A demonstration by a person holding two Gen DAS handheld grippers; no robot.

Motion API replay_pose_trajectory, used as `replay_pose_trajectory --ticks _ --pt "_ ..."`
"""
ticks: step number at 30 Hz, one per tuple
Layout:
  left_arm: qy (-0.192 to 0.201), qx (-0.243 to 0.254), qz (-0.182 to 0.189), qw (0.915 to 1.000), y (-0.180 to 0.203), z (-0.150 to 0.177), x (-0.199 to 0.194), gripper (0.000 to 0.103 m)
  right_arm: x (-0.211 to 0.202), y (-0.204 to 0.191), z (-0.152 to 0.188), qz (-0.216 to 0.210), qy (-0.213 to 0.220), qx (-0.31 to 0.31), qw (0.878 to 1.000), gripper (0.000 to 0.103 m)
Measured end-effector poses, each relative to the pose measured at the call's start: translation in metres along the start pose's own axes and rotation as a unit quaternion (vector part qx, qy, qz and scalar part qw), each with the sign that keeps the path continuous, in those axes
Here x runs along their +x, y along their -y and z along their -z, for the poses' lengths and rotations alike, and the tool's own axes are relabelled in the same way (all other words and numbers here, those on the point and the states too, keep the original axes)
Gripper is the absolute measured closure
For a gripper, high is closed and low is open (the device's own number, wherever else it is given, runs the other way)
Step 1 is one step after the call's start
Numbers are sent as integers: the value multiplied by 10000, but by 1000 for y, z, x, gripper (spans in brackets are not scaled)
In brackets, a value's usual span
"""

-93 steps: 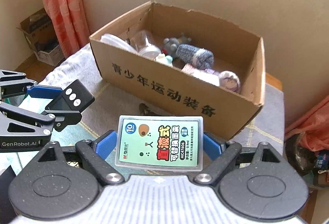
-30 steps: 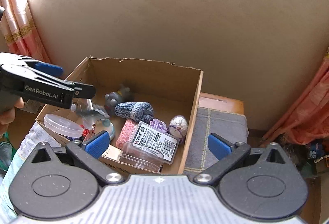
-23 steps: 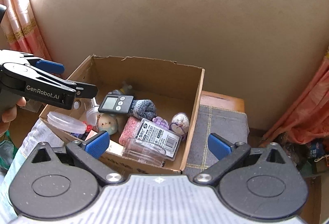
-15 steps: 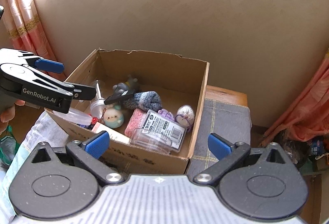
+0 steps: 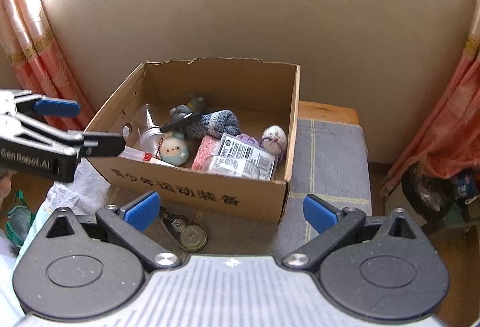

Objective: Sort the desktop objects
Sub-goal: 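Withdraw the left tool from the box toward the correction tape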

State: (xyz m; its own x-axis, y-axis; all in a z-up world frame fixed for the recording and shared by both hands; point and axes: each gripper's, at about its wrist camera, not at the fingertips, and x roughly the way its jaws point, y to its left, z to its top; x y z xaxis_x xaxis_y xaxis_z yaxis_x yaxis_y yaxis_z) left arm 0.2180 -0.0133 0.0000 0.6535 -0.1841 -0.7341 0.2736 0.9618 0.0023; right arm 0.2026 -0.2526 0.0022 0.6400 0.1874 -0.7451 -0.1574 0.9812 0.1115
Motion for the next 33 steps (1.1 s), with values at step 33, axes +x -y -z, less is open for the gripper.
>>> replay_pose_trajectory --ticks 33 --pt "-547 -140 340 9978 41 100 44 2 8 28 90 317 -372 1236 9911 0"
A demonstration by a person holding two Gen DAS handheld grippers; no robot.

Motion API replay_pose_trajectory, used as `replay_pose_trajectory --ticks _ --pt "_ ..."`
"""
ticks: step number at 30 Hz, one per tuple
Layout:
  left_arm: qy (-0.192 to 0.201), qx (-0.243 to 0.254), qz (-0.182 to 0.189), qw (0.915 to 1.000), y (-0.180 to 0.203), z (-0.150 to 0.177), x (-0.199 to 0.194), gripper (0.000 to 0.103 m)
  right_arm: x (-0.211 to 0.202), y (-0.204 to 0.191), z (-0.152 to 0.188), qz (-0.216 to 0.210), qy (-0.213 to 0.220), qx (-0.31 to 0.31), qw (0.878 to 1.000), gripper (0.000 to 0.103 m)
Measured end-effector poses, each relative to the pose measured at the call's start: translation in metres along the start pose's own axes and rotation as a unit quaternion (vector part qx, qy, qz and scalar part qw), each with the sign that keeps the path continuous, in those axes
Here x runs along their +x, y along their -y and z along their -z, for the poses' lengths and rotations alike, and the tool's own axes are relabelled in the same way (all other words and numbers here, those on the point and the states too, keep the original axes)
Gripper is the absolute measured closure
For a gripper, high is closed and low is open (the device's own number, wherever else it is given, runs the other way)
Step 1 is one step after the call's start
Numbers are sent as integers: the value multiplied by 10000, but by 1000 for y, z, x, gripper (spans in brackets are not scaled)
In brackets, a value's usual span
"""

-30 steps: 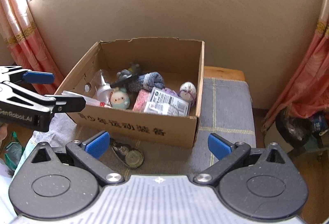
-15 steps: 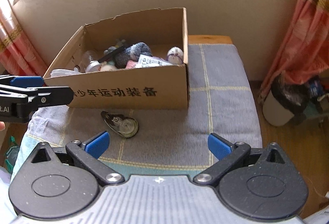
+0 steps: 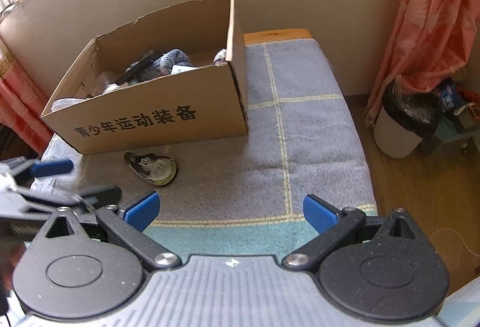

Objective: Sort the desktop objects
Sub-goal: 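Withdraw the left tool from the box toward the correction tape, then grasp the clear correction tape with the left tool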

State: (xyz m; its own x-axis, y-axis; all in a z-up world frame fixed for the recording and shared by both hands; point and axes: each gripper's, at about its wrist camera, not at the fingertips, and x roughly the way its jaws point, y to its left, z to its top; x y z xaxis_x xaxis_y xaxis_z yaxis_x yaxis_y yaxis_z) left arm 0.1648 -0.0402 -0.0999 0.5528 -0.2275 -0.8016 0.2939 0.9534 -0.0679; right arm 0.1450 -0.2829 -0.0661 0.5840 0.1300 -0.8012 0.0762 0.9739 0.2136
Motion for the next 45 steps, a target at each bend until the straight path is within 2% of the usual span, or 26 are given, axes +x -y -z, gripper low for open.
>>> replay_pose_trajectory --ticks 7,12,15,30,35,38,40,45 --pt "-190 31 -36 9998 -1 21 32 2 5 9 3 -14 -41 174 9998 0" --pt "-81 127 -6 9999 3 27 41 1 9 15 3 30 -32 296 9996 0" --pt "-5 281 -51 9996 8 25 45 1 11 18 3 20 -47 341 9994 0" --pt "336 373 -62 9987 13 -1 68 1 13 28 1 -101 -38 498 9987 0" --pt "276 446 -6 9986 11 -4 68 1 13 27 2 -113 -67 489 9987 0" --pt "254 382 -56 9989 13 -4 66 5 12 26 2 -91 -65 450 9989 0" --pt "278 336 -89 9990 13 -4 64 13 11 24 2 -45 -54 380 9993 0" --pt "173 285 -114 9994 13 -3 62 13 8 20 2 -22 -54 271 9996 0"
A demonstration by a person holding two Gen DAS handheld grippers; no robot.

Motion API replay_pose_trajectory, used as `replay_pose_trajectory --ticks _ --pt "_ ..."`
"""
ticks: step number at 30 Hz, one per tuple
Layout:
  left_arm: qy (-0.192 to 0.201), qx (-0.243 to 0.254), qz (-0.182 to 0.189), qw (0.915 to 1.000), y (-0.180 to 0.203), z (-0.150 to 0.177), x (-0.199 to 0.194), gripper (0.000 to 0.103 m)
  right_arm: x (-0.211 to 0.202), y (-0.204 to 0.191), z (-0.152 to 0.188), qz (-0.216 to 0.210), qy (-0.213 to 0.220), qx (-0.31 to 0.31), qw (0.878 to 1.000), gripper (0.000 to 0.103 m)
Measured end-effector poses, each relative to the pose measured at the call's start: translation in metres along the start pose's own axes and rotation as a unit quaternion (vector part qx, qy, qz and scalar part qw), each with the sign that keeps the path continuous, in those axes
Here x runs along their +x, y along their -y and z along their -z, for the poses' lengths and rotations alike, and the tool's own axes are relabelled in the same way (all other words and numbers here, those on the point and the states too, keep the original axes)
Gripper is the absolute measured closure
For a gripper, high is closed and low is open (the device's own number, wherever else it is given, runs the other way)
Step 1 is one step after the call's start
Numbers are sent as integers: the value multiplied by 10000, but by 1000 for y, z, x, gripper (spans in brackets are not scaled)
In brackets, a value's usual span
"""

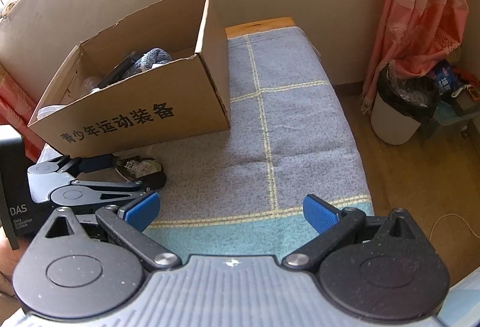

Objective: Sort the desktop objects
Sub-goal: 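Grasp the clear correction tape with the left tool, then lift and carry the correction tape over the box with the left tool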

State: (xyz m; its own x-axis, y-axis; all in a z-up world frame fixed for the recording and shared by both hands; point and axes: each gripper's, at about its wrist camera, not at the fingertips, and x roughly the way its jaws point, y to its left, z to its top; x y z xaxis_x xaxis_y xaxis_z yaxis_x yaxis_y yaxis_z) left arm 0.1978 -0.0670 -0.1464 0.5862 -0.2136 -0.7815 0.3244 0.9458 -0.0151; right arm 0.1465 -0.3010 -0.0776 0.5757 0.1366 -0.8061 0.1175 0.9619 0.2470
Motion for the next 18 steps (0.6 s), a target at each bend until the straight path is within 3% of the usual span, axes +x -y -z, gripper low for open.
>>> replay_pose_trajectory --ticks 11,18 --pt "134 -129 262 9995 -2 -1 -39 13 -18 -2 1 91 88 15 9999 0" --pt "142 -72 339 9993 2 -24 -66 13 -34 -5 6 81 159 50 9998 0"
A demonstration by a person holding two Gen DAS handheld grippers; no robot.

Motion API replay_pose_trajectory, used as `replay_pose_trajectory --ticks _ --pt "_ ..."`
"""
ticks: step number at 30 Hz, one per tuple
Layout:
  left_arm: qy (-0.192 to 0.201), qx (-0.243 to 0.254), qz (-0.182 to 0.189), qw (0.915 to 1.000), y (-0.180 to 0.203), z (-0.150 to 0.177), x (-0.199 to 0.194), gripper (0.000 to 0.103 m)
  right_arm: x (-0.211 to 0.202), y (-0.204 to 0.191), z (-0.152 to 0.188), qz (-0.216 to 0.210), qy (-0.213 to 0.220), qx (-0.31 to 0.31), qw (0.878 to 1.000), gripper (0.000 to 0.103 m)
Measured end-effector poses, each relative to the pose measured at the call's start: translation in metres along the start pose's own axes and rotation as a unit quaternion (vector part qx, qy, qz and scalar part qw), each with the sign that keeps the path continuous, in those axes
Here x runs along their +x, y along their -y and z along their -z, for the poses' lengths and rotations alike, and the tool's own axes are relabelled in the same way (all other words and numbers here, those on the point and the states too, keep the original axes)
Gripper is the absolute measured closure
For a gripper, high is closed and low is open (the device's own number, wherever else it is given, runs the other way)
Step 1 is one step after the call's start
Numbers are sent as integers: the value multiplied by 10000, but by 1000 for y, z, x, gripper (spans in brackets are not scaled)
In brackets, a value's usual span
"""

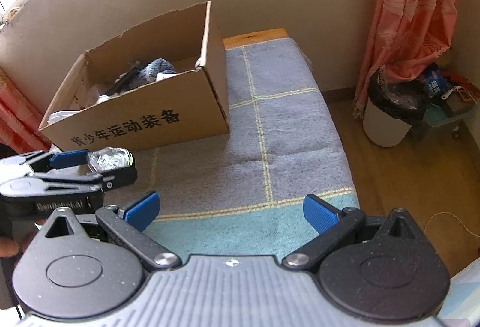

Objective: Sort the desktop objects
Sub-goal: 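Lift and carry the correction tape over the box with the left tool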

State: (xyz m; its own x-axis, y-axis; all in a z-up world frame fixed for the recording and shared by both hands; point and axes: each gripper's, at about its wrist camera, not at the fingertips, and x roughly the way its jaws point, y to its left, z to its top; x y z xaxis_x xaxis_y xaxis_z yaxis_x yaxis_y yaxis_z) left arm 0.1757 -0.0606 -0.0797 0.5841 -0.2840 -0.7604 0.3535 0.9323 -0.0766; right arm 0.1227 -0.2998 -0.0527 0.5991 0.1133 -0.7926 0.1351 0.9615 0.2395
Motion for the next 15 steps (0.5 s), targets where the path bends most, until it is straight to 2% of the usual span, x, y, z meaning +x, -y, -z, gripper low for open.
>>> replay_pose_trajectory --ticks 8,12,15 --pt "395 117 30 9991 4 -45 -35 13 -10 -16 7 -132 53 -190 9997 0" --pt "585 211 -109 9980 8 -75 -32 13 -7 -25 12 -193 -8 -332 9993 0" --pt "554 283 -209 9978 12 -98 -20 13 -5 -29 13 -233 -58 -372 9990 0"
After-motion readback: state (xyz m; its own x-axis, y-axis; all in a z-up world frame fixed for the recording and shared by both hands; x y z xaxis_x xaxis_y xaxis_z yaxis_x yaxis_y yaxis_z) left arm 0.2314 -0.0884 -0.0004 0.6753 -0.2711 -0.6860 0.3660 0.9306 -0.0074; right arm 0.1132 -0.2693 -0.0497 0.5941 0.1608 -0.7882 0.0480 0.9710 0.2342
